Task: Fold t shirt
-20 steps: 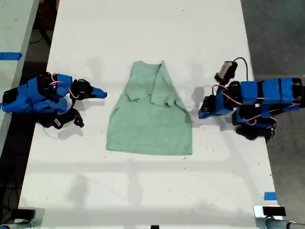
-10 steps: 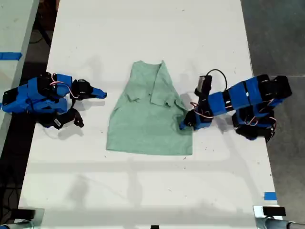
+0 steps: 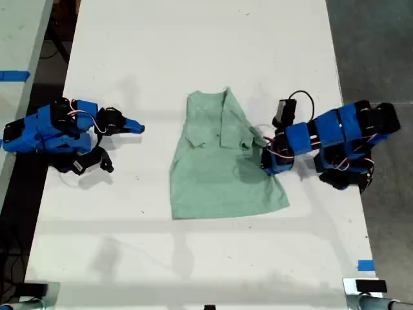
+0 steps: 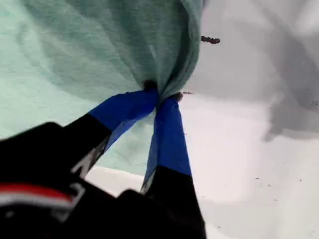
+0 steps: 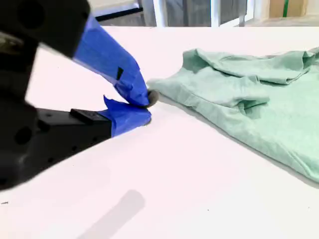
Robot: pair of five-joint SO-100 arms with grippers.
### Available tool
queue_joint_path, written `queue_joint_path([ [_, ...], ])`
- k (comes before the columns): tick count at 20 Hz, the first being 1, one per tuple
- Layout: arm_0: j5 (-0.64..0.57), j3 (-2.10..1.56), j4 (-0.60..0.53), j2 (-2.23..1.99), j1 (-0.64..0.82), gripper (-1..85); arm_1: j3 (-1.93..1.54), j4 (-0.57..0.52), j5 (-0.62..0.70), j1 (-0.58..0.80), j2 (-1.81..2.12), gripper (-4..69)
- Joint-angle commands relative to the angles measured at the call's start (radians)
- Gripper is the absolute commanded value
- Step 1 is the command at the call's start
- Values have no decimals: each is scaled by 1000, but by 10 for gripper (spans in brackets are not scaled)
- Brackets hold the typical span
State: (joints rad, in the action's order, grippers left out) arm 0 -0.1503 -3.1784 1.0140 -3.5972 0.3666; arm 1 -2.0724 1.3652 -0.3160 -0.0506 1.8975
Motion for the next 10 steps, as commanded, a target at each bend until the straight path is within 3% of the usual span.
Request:
queue_joint_path([
  [1,15,-2,3,-6,-6,0,170,60,107,23,46,12],
  [5,15,-2,3,-6,-6,0,261,-187,334,26,48,12],
  [10,15,-2,5,-6,-8,0,258,-454,449,40,-37,12],
])
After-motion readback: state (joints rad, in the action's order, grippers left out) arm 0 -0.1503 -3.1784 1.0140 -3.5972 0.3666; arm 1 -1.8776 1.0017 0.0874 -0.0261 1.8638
